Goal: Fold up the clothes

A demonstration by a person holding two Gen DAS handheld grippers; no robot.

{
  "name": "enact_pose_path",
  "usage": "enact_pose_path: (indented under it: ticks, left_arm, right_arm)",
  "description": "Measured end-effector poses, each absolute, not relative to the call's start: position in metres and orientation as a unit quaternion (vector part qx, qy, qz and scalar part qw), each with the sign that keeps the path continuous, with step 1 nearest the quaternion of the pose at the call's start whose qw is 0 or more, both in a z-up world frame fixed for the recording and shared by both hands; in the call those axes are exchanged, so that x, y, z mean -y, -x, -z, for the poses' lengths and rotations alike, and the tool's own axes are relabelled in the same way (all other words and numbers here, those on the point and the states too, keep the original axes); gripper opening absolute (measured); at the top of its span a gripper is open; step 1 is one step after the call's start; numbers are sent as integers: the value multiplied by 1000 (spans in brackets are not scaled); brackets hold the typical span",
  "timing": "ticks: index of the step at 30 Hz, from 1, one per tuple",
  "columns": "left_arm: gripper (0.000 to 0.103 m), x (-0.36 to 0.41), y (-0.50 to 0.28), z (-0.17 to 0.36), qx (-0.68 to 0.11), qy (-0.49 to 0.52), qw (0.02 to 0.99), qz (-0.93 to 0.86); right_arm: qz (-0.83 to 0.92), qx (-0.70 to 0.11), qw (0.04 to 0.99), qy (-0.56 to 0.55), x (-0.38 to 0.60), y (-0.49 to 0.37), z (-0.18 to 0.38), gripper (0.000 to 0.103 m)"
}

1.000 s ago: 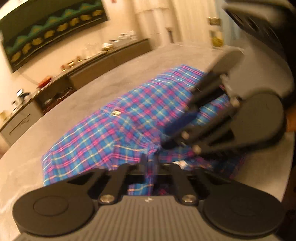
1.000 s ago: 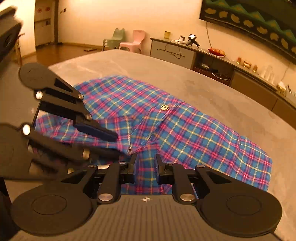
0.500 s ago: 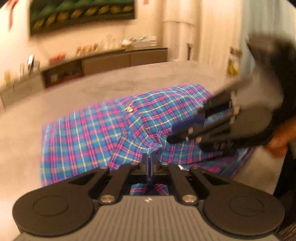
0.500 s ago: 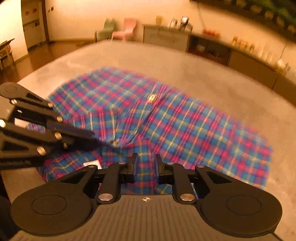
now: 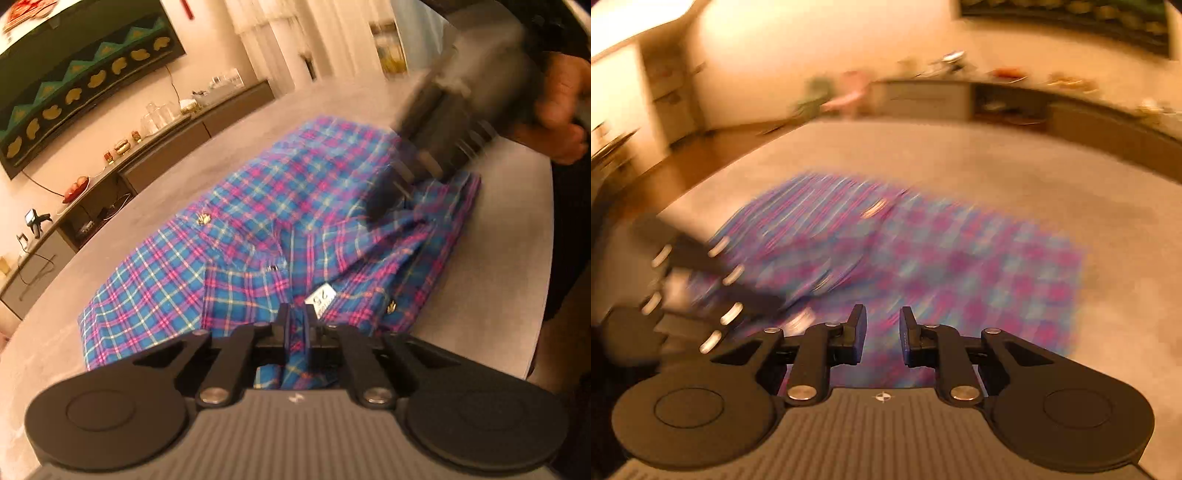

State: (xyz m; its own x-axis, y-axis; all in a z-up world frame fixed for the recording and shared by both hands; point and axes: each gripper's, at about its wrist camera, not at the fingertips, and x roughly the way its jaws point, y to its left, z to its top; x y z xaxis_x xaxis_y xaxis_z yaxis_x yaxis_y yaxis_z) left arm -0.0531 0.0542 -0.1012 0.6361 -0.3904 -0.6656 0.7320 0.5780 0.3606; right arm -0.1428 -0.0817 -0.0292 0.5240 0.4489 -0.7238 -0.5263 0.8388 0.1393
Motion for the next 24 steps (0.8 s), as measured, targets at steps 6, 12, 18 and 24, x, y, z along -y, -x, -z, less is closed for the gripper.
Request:
enact_pose_path:
  ticks: [6, 12, 18, 24]
  left_arm:
    - [16, -66, 68, 76, -248, -294, 840, 382]
    - [18, -68, 59, 94, -290, -326, 802, 407]
    - [13, -78, 9, 95, -292, -345, 858, 245]
    - [18, -105, -1, 42, -264, -225, 909, 232]
  right_arm:
    - [-269, -361, 891, 60, 86, 142, 19, 23]
    - [-167, -374, 900, 148, 102, 106, 45, 23]
    - [-188, -416, 860, 228, 54, 145, 54, 23]
    - [-328, -371, 859, 132, 30, 177, 27, 24]
